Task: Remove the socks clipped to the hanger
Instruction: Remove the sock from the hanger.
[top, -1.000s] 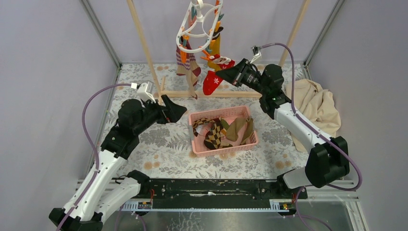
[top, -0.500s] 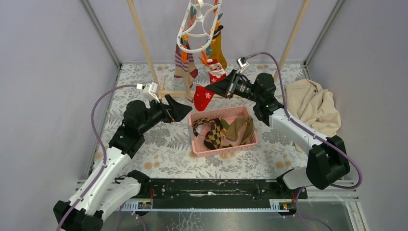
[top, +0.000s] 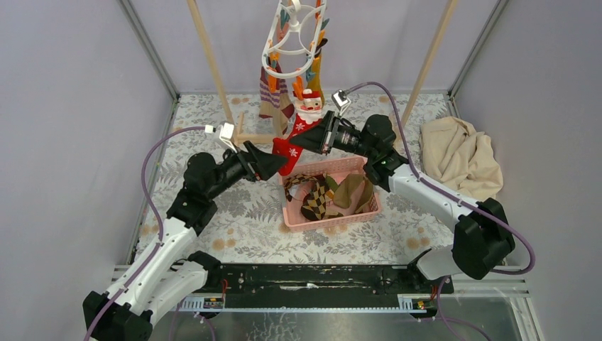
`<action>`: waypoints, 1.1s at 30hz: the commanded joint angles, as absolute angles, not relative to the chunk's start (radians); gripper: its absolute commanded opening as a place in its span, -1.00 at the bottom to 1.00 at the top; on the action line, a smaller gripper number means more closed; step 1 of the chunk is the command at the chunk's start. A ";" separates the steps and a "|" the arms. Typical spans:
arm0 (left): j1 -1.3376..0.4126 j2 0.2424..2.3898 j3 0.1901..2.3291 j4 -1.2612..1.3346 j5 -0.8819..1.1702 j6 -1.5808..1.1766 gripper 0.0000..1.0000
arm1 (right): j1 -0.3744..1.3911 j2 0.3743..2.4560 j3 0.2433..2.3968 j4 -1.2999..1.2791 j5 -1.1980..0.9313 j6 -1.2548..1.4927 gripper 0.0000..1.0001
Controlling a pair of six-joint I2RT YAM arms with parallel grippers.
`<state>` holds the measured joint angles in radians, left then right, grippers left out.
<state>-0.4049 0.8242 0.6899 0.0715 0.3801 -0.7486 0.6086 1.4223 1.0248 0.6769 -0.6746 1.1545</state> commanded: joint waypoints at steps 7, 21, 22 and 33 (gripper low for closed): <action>-0.400 0.809 0.661 0.242 0.440 -0.791 0.97 | 0.662 1.449 1.054 0.765 -0.674 1.176 -1.00; -0.400 0.809 0.654 0.285 0.493 -0.793 0.25 | 0.665 1.477 1.066 0.775 -0.680 1.179 -1.00; -0.400 0.810 0.655 0.285 0.497 -0.793 0.24 | 0.664 1.479 1.065 0.776 -0.680 1.179 -1.00; -0.400 0.818 0.692 0.248 0.537 -0.773 -0.48 | 0.666 1.492 1.068 0.767 -0.677 1.168 -1.00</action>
<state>-0.4049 0.8150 0.6632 0.2173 0.4973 -0.7918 0.6544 1.4933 1.0252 0.7166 -0.6731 1.1751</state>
